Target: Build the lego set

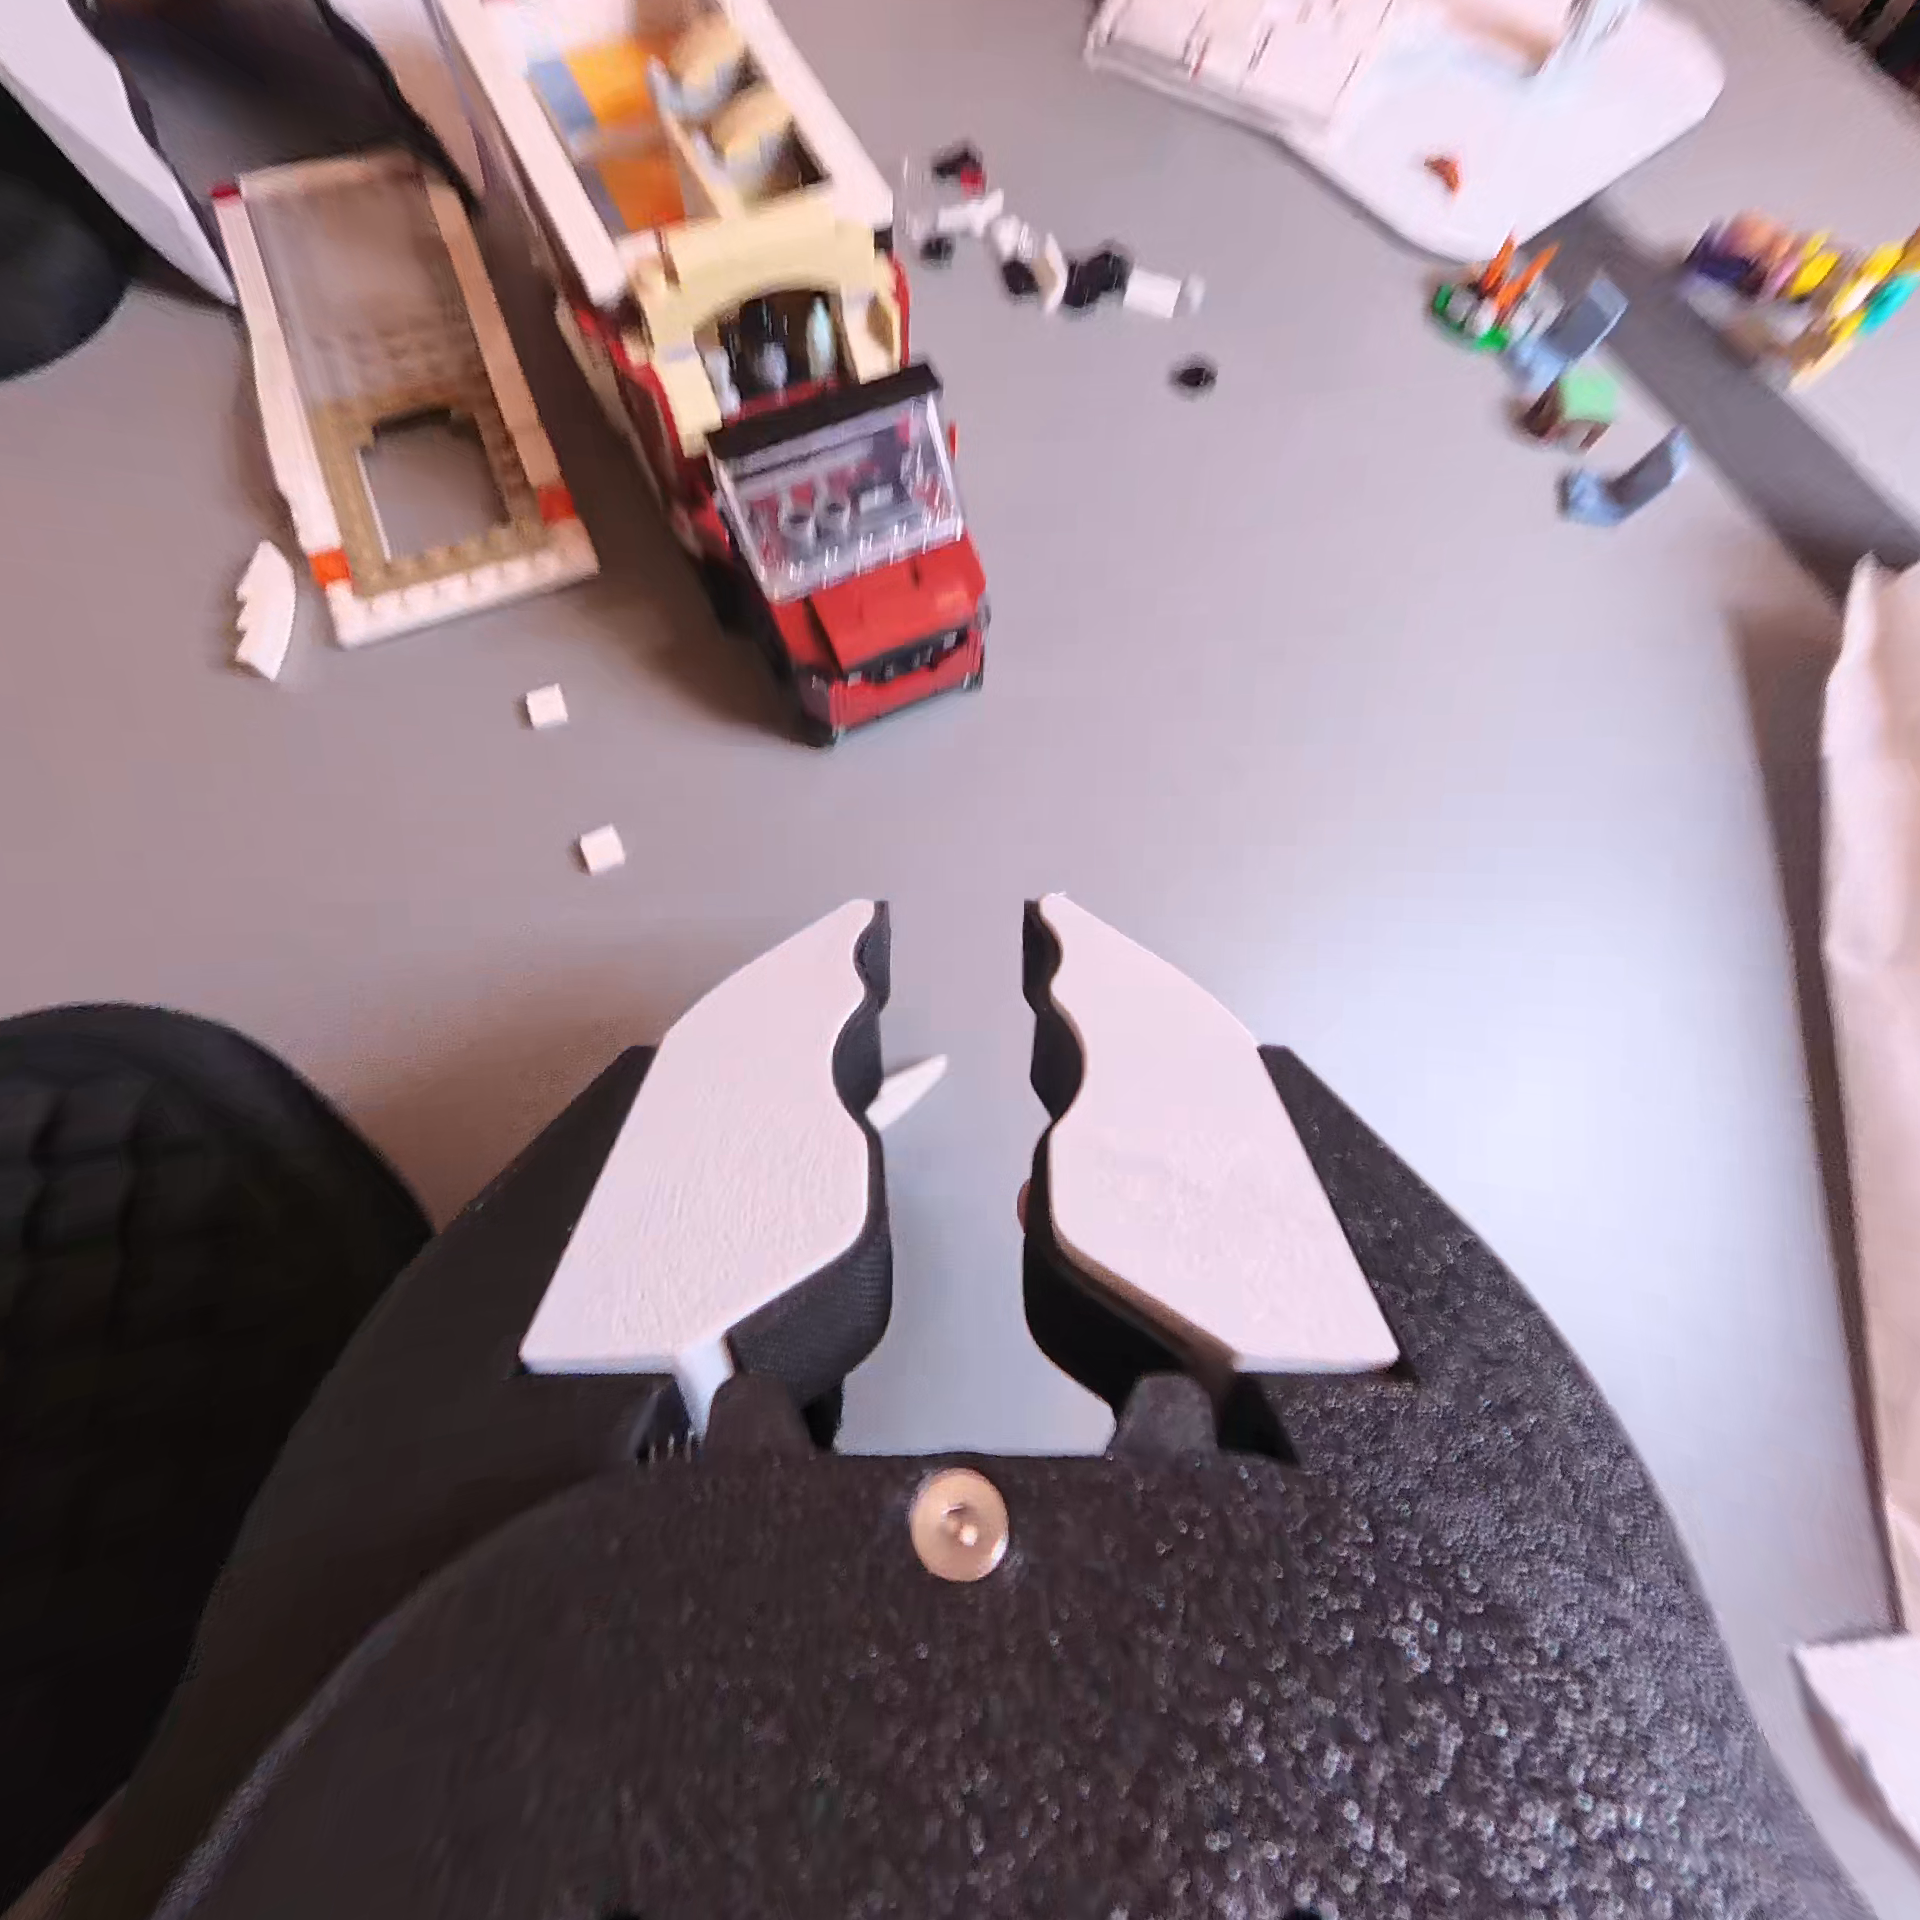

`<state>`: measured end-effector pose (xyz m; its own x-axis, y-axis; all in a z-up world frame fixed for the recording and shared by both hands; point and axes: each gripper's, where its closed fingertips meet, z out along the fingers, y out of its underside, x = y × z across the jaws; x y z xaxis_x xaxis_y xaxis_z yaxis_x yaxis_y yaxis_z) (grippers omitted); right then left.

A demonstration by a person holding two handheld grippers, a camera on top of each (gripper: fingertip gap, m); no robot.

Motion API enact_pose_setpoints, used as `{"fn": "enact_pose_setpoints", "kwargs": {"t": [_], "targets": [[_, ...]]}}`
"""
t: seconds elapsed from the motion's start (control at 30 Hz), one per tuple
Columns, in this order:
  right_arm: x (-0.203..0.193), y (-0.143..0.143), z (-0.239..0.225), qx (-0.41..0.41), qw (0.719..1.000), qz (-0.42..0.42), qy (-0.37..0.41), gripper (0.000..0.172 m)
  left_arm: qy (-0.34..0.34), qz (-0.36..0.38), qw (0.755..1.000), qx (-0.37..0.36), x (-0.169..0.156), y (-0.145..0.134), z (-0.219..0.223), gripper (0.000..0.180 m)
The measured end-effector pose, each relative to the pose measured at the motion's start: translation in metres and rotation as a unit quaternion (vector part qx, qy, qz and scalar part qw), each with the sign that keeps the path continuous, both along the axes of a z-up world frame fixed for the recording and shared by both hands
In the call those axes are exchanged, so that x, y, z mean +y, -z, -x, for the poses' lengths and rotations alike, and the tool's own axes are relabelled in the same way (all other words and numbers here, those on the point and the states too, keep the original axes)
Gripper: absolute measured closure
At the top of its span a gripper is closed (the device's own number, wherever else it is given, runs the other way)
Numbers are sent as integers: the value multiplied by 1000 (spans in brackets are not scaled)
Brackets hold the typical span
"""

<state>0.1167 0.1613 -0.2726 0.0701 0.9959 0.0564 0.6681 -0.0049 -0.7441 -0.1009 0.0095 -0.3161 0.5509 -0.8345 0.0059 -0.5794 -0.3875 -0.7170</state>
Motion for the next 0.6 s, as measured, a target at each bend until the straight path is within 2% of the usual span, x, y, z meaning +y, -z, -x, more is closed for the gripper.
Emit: {"fn": "enact_pose_setpoints", "kwargs": {"t": [0.1, 0.27, 0.37, 0.6], "targets": [[-4, 17, -22, -66, 997, 34, 7, 148, -4, 0, 1000, 4, 1, 0, 0, 110], [-11, 32, -29, -103, 993, 56, 1, 149, -4, -4, 1000, 4, 1, 0, 0, 111], [-15, 37, -28, -115, 991, 69, -6, 158, -3, -10, 1000, 5, 1, -3, 2, 111], [-17, 37, -21, -111, 991, 73, -7, 167, -16, -40, 999, -30, 8, -22, 4, 113]]}}
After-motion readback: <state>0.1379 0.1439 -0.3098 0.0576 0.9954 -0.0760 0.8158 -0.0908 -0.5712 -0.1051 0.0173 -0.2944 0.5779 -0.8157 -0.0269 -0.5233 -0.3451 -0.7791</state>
